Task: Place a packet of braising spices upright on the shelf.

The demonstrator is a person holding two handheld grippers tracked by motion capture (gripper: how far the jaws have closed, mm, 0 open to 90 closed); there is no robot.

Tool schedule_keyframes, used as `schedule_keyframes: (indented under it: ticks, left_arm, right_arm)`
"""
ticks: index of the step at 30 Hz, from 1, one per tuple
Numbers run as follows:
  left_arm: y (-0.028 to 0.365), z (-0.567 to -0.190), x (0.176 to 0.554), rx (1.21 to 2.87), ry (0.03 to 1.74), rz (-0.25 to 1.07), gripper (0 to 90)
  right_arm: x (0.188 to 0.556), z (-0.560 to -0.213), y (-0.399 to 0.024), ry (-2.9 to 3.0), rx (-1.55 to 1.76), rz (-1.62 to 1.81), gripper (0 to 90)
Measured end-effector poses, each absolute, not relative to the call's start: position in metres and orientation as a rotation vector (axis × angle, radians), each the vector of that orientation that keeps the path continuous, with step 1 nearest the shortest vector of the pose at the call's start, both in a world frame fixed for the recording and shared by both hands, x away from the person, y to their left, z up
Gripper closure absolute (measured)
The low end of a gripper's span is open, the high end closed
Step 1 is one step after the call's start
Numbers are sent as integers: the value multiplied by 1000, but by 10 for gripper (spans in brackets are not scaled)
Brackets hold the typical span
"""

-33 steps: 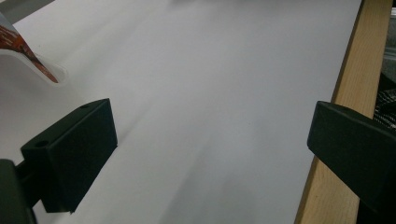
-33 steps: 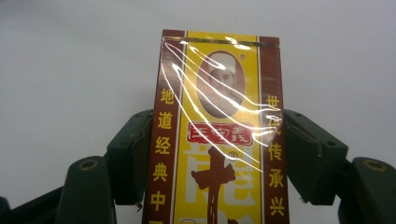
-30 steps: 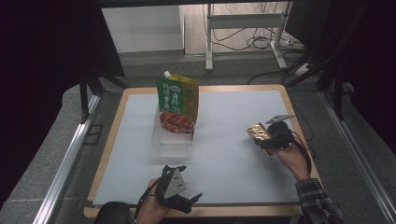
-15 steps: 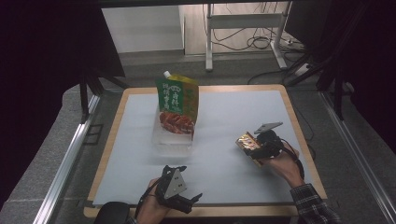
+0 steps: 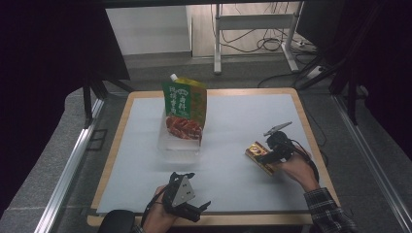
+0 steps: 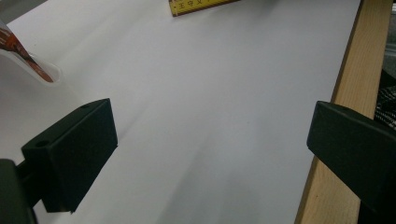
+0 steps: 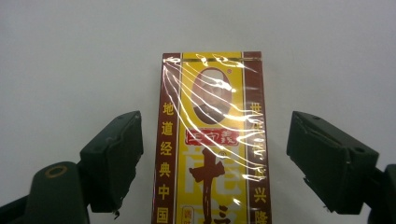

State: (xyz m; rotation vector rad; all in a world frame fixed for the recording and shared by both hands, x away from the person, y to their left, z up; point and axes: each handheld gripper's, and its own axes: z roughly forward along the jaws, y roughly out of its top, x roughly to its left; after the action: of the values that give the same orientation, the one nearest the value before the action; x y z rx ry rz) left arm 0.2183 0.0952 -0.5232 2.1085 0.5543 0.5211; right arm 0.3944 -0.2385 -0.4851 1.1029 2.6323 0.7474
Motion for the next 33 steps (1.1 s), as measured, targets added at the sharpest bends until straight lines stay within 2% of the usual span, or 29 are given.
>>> schedule_keyframes:
  ticks: [5,18,33]
  left_arm:
    - [96,-523,219,2106,559,524,14]
    - [96,-523,219,2111,559,526,14]
    - [96,-523,219,2107,560,529,15]
  right_arm:
    - [400,-484,-231,2671,1089,677,170]
    - [421,-488,-205,2810,1042,390,247]
    - [424,-488,-198,2819,1033,332,312]
